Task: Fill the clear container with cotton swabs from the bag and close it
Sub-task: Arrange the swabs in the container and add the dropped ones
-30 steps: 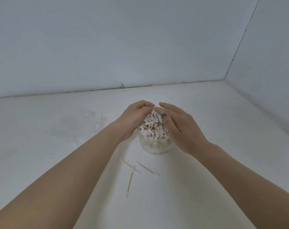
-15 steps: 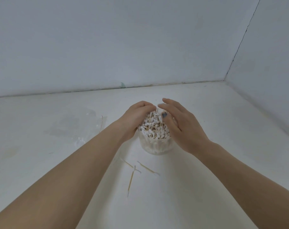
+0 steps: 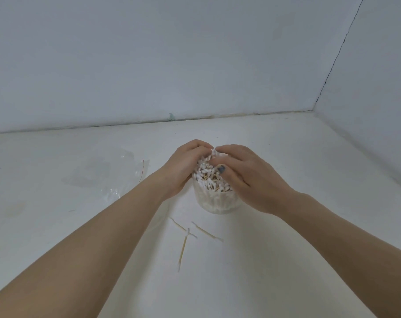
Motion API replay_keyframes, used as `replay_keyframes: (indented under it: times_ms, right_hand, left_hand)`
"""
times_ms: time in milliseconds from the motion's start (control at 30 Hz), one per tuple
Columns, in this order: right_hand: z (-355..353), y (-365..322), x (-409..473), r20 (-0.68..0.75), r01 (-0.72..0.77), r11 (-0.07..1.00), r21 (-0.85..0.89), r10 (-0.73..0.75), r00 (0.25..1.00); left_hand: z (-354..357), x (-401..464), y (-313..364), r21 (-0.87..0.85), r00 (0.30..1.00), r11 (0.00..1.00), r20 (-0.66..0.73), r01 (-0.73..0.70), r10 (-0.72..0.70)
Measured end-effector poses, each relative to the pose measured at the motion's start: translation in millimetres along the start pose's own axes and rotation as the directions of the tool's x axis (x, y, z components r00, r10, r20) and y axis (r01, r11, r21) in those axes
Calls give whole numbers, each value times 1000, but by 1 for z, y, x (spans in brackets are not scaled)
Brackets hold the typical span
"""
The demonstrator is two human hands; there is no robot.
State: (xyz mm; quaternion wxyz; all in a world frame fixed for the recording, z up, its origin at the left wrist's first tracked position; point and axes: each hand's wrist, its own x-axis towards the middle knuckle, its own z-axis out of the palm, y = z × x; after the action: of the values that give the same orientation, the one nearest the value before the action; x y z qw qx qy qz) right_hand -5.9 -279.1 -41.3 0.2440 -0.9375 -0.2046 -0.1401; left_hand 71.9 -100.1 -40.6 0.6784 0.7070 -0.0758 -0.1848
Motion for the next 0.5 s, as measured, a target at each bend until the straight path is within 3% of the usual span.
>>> replay_keyframes:
  times_ms: [167,500]
  right_hand:
    - [-6,-2,6,24,36,991,-128,-33,999]
    - [0,-1,-3,-96,-53,999,-11,52,994]
  left_hand:
    - [3,3,7,42,1000,999,-18,21,-20]
    - [2,1,4,125,999,991,-13,-42,44]
